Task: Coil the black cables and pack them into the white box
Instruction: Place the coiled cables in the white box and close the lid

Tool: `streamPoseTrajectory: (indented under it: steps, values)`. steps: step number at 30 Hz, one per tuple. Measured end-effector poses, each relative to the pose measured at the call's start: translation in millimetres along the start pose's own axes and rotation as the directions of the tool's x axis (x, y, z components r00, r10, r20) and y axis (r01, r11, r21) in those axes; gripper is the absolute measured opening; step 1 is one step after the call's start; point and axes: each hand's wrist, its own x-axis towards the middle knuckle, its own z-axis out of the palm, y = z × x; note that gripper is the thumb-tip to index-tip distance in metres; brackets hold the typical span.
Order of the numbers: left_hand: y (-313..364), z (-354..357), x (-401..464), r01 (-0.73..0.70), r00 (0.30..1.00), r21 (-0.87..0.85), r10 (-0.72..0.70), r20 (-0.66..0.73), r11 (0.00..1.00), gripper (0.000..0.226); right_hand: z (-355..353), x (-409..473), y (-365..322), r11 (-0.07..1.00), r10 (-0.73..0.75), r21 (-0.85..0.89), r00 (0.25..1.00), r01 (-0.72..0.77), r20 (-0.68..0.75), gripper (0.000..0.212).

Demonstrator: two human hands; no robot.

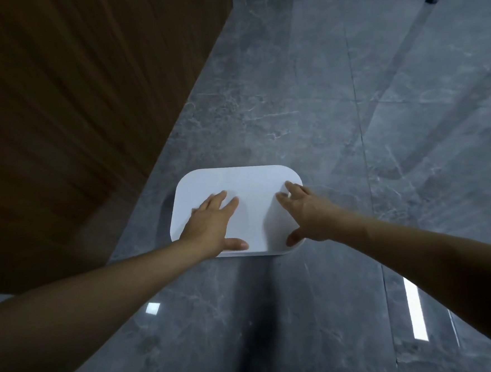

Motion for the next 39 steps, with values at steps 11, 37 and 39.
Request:
streamPoseTrajectory:
  steps: [11, 37, 39]
  values:
    - [6.5, 12.3, -19.9, -0.140, 0.990, 0.244, 0.131, 0.050, 0.960, 0.093, 17.5, -14.5, -8.3, 0.999, -0.032, -0.023, 0.999, 0.031, -0.025, 0.099]
    - [-85.0, -115.8, 214.9, -0.065, 0.990, 0.075, 0.074, -0.122, 0.995, 0.065, -111.3, 214.6, 28.1, 0.992, 0.115, 0.085, 0.954, -0.095, -0.276, 0.063]
    - [-92.7, -122.7, 227.7, -0.066, 0.988, 0.073, 0.075, -0.133, 0.995, 0.064, -119.7, 227.1, 29.7, 0.988, 0.128, 0.117, 0.951, -0.098, -0.282, 0.064]
